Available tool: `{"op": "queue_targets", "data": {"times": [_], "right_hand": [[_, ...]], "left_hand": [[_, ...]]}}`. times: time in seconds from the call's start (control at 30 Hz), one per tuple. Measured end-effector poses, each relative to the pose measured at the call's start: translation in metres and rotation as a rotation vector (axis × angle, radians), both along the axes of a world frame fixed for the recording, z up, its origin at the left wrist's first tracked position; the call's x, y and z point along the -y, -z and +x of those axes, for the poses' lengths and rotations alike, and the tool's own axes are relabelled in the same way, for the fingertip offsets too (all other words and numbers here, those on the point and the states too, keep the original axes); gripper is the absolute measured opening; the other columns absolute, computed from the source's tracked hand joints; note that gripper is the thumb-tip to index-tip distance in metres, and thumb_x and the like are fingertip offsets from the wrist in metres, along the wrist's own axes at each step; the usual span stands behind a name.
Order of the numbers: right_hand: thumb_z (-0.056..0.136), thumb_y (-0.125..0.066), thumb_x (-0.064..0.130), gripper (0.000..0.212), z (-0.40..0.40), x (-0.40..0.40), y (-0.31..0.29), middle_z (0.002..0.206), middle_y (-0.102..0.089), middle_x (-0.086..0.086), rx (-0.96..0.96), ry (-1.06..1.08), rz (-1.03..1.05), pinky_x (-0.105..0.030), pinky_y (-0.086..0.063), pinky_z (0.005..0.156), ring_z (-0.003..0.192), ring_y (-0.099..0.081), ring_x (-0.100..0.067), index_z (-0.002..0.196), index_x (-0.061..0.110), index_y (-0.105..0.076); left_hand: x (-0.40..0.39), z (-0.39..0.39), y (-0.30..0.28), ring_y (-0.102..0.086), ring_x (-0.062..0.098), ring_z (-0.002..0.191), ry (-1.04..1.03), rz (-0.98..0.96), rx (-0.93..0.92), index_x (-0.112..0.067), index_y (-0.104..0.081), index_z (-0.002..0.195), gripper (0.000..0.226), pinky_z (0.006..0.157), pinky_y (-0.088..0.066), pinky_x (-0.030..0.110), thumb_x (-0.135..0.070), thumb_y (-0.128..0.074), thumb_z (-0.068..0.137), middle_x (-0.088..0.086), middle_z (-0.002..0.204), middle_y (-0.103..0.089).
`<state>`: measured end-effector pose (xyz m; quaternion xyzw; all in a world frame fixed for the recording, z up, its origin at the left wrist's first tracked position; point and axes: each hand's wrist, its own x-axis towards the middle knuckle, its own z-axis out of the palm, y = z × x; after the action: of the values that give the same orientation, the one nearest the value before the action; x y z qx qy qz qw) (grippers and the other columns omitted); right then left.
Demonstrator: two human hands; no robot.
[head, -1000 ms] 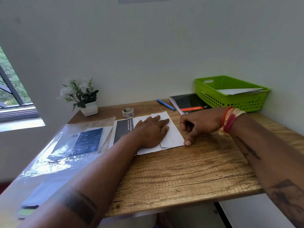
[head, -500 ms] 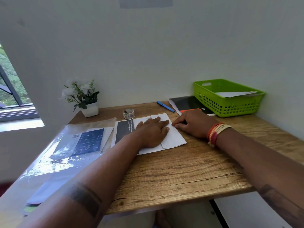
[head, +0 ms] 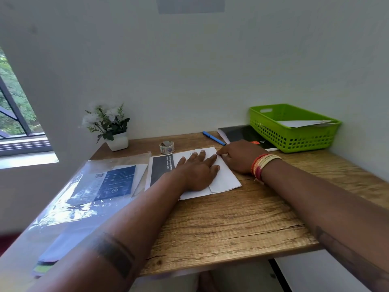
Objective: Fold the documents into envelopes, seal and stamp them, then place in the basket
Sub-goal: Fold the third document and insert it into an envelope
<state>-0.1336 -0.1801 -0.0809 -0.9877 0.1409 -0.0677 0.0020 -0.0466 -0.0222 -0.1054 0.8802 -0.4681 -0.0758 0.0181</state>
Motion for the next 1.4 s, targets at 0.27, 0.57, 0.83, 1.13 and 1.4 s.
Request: {"op": "queue_targets", "data": {"times": [0.27, 0.57, 0.83, 1.13, 1.4], "right_hand": [[0.102, -0.046, 0.022, 0.047, 0.03, -0.001, -0.009, 0.143, -0.056, -0.005, -0.112, 0.068, -0.038, -0.033, -0.048, 0.103, 0.121, -0.059, -0.023, 0.147, 0.032, -0.049], [0.101, -0.044, 0.029, 0.038, 0.043, 0.009, 0.003, 0.13, -0.063, -0.01, 0.043, 0.059, -0.043, -0.04, -0.053, 0.096, 0.111, -0.062, -0.026, 0.135, 0.025, -0.06], [0.103, -0.05, 0.022, 0.047, 0.046, 0.004, 0.01, 0.139, -0.06, -0.012, 0.076, -0.119, 0.008, -0.039, -0.048, 0.104, 0.121, -0.06, -0.029, 0.149, 0.024, -0.046], [0.103, -0.051, 0.035, 0.05, 0.05, 0.007, 0.015, 0.145, -0.054, -0.012, 0.092, -0.035, 0.104, -0.04, -0.044, 0.106, 0.13, -0.051, -0.031, 0.151, 0.024, -0.042], [0.099, -0.057, 0.034, 0.055, 0.047, 0.004, 0.015, 0.138, -0.058, -0.013, 0.192, 0.01, 0.157, -0.039, -0.039, 0.108, 0.125, -0.053, -0.033, 0.151, 0.021, -0.042]], "left_hand": [[0.0, 0.0, 0.001, 0.007, 0.025, 0.156, 0.002, -0.005, 0.0, -0.038, -0.002, 0.161, 0.061, 0.125, 0.001, 0.053, -0.058, -0.014, 0.105, 0.002, 0.17, 0.006], [-0.002, -0.002, 0.003, 0.001, 0.024, 0.157, 0.01, -0.05, 0.026, -0.037, -0.007, 0.161, 0.06, 0.125, -0.003, 0.052, -0.057, -0.016, 0.106, 0.003, 0.17, -0.001], [-0.007, -0.007, -0.001, -0.009, 0.023, 0.156, -0.004, -0.171, 0.041, -0.032, -0.013, 0.161, 0.064, 0.125, -0.005, 0.054, -0.057, -0.028, 0.104, 0.005, 0.17, -0.007], [-0.024, -0.009, -0.017, -0.031, 0.023, 0.149, -0.005, -0.132, 0.002, -0.02, -0.037, 0.156, 0.048, 0.121, -0.024, 0.035, -0.031, -0.038, 0.109, 0.002, 0.163, -0.032], [-0.024, -0.015, -0.019, -0.032, 0.023, 0.148, -0.014, -0.163, -0.004, -0.019, -0.038, 0.155, 0.047, 0.118, -0.026, 0.034, -0.031, -0.037, 0.109, 0.003, 0.162, -0.034]]}}
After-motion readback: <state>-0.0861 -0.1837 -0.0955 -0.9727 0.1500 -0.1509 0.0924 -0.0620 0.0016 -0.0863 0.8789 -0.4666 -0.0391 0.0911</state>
